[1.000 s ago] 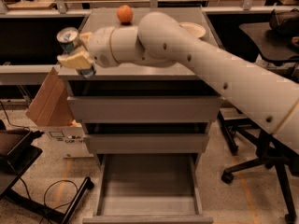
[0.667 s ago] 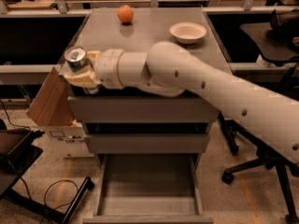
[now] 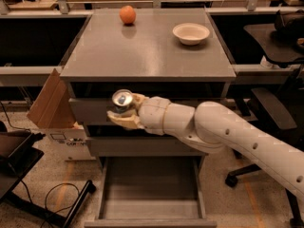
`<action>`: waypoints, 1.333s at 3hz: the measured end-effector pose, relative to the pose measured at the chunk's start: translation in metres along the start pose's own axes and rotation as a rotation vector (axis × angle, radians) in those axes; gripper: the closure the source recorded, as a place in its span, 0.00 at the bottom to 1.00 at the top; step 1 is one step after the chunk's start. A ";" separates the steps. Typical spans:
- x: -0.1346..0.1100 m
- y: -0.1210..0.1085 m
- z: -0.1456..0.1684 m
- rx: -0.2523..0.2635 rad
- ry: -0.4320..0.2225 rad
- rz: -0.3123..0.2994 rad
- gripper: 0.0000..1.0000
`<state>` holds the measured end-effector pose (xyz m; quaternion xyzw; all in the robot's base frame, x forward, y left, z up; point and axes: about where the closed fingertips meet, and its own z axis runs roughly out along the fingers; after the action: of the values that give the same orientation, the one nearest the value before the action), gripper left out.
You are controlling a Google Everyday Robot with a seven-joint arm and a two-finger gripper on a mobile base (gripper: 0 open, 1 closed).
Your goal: Place redbull can into bottom drawer
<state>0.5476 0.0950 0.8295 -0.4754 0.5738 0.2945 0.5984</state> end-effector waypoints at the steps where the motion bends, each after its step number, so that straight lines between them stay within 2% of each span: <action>1: 0.006 -0.011 -0.019 0.040 0.008 0.006 1.00; 2: 0.006 -0.011 -0.019 0.040 0.008 0.006 1.00; 3: 0.046 -0.003 -0.024 0.070 -0.004 0.071 1.00; 4: 0.121 0.019 -0.035 0.111 -0.002 0.123 1.00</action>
Offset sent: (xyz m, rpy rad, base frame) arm 0.0034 -0.0231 -0.0012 0.0023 0.0009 -0.0410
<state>0.5363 0.0468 0.7123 -0.4050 0.6168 0.2991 0.6051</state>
